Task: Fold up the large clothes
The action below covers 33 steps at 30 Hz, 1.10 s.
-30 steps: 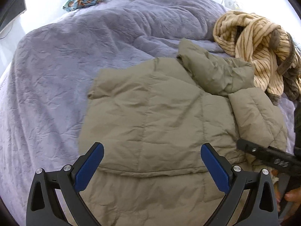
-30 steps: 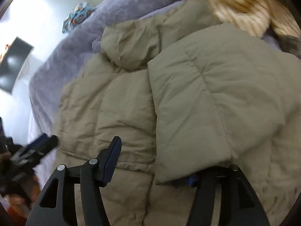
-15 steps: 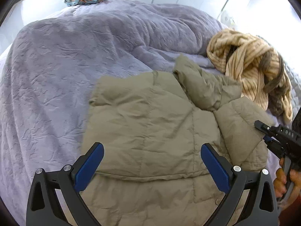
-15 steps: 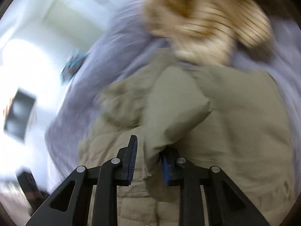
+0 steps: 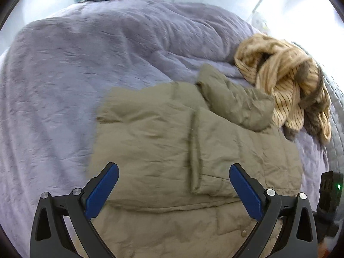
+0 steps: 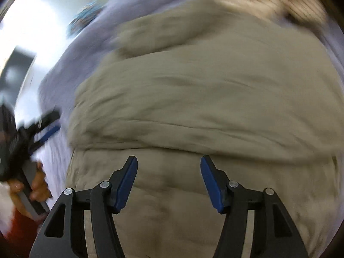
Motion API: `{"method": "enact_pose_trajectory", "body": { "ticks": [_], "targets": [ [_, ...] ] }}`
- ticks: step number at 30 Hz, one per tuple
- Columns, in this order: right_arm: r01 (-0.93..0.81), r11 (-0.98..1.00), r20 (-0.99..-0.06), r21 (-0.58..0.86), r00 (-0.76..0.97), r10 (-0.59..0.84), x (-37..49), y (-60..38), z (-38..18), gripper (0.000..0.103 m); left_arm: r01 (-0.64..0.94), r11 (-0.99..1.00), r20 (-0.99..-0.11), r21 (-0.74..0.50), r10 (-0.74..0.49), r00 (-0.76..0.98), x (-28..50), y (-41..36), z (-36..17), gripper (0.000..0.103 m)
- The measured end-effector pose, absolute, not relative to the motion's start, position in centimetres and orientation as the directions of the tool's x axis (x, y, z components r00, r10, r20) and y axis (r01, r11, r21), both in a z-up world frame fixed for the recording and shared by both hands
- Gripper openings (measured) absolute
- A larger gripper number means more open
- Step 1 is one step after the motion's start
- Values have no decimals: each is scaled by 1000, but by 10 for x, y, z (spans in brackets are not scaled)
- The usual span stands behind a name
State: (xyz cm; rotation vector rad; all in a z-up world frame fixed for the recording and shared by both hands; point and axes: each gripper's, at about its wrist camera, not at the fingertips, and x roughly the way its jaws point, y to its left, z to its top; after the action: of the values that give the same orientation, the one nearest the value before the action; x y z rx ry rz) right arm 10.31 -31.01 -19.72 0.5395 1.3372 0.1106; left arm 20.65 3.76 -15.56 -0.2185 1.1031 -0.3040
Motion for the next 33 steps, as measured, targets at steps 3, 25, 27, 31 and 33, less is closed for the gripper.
{"method": "enact_pose_trajectory", "body": {
  "ticks": [3, 25, 27, 31, 33],
  "targets": [
    [437, 764, -879, 475, 274, 390, 80, -379, -209, 65, 146, 923, -848, -357, -386, 363, 216, 19, -172, 91],
    [602, 673, -901, 431, 327, 284, 87, -460, -224, 20, 236, 966, -919, -102, -182, 350, 192, -8, -180, 19],
    [595, 690, -909, 413, 315, 273, 74, -453, -211, 20, 217, 971, -912, -105, -180, 368, 188, 5, -167, 19],
    [497, 804, -911, 327, 391, 128, 68, -437, -170, 20, 236, 966, -893, -109, -200, 403, 191, 5, -147, 19],
    [464, 840, -901, 281, 428, 65, 80, -438, -160, 20, 257, 959, -883, -120, -221, 413, 197, -11, -144, 19]
  ]
}}
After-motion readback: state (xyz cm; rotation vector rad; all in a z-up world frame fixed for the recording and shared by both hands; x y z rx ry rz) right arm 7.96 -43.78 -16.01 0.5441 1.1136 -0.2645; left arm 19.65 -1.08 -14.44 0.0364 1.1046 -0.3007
